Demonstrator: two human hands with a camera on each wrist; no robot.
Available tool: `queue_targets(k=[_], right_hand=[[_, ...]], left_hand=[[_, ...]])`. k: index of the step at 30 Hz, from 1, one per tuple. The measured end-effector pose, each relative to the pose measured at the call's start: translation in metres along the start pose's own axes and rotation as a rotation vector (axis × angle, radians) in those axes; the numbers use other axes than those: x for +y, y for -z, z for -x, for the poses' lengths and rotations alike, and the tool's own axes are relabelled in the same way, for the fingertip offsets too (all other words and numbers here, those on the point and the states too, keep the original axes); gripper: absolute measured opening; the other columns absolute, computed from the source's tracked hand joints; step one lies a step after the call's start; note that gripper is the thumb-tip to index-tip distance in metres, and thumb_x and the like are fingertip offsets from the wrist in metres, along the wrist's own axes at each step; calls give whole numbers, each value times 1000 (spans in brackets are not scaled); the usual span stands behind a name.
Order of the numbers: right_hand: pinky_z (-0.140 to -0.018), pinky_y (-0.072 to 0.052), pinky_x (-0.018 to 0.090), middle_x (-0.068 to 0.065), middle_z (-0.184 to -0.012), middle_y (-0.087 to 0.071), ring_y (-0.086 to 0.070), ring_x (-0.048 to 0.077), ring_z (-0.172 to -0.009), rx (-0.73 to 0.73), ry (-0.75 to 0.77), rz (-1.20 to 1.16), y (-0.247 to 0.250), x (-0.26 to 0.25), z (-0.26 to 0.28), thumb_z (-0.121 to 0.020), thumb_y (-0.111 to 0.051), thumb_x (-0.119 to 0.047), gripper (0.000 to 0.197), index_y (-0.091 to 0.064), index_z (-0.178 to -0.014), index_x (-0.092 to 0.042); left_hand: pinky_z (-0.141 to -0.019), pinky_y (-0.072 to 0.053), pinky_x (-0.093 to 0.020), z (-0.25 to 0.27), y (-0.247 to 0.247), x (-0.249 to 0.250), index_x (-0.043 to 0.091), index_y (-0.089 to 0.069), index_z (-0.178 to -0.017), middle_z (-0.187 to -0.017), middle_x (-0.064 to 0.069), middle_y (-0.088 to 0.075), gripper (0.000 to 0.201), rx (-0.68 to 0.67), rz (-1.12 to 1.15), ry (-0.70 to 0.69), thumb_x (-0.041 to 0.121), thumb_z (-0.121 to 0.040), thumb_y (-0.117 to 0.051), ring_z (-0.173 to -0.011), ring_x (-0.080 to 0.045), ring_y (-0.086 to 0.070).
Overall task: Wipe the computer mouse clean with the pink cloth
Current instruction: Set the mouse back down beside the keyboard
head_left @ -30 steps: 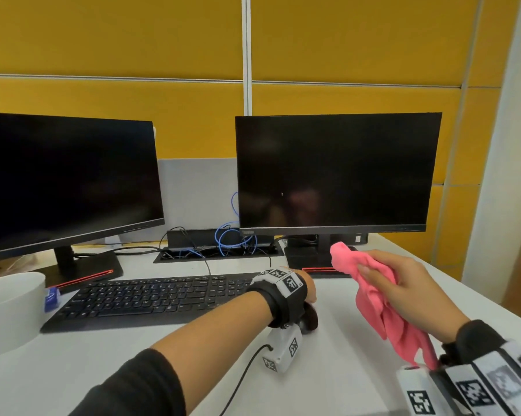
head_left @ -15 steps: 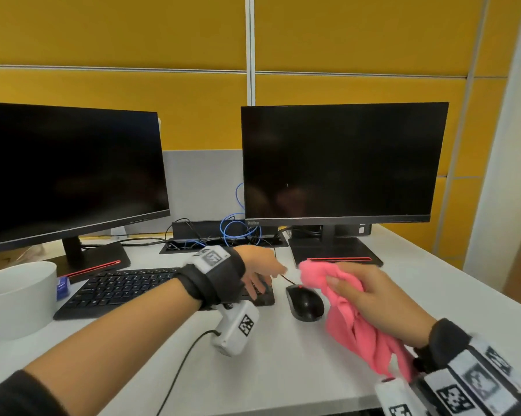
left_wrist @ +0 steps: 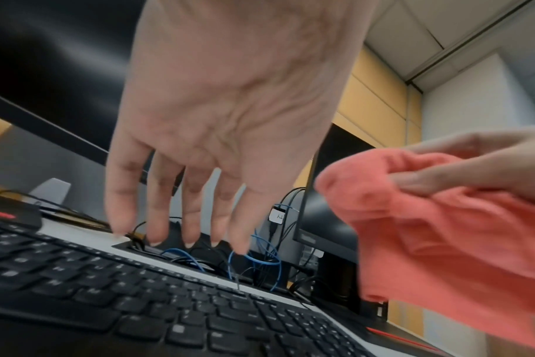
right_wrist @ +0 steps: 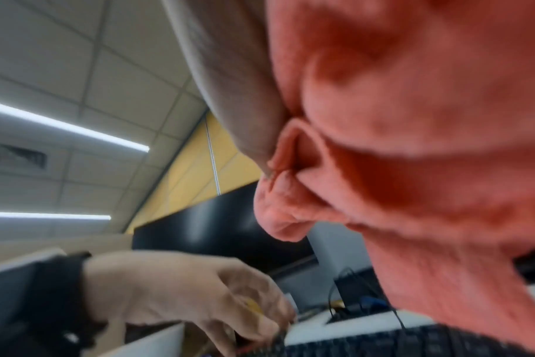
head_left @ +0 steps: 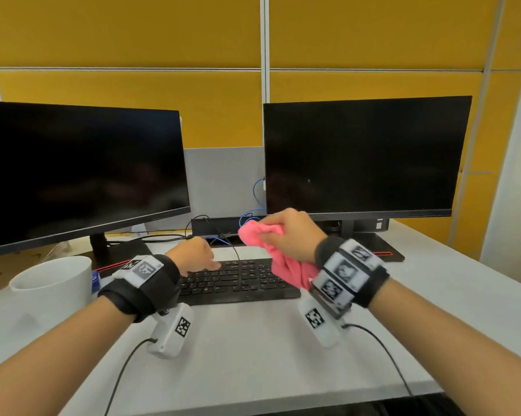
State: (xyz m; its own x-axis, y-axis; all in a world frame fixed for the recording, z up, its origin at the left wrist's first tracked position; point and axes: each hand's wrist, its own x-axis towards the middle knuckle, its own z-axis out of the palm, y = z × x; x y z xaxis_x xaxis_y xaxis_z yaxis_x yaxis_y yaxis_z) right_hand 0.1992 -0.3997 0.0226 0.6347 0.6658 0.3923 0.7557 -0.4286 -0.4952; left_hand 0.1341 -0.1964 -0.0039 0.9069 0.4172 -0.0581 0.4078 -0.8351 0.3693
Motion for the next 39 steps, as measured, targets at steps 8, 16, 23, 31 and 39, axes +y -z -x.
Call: queue_targets(k=[8,16,23,31,39], right_hand=[[-89,-45,34,14,-130,-59,-58,31,-116,-514,-74,470,-107,18,-33,-93,-60,-18,39,-58,-132,-15],[-69,-52,30,-1,-75,-64,-61,19,-72,-564,-181,912,-37,22,-27,-79,-73,-32,27,-67,-93,-9],[-97,-51,33,12,-89,-64,-64,24,-96,-435,-209,562,-77,17,-60,-95,-52,-13,17,-62,-86,-3],[-62,-51,21,-2,-64,-54,-55,8,-56,-671,-174,490,-43,36,-58,-80,-74,-20,15,-71,-89,-8],[-81,-53,28,0,-98,-67,-60,14,-83,-580,-123,437,-89,45,-56,-89,-63,-17,31,-66,-120,-12]], left_hand=[[-99,-41,-27,8,-9,-22,11,-41,-147,-150,-8,-43,47,-166,-364,29,19,-101,-46,-134,-25,-44],[-111,-32,-32,10,-3,-25,15,-33,-151,-156,-6,-34,52,-248,-396,14,31,-103,-43,-140,-25,-35],[-111,-32,-34,11,-9,-7,20,-27,-154,-159,-4,-28,55,-268,-462,-36,31,-103,-44,-142,-25,-32],[-116,-23,-39,1,-18,-3,21,-28,-154,-158,-4,-29,55,-289,-605,-85,35,-103,-42,-144,-26,-30],[-113,-29,-36,-3,-23,0,16,-38,-149,-154,-5,-37,51,-270,-650,-102,34,-102,-40,-140,-25,-37]])
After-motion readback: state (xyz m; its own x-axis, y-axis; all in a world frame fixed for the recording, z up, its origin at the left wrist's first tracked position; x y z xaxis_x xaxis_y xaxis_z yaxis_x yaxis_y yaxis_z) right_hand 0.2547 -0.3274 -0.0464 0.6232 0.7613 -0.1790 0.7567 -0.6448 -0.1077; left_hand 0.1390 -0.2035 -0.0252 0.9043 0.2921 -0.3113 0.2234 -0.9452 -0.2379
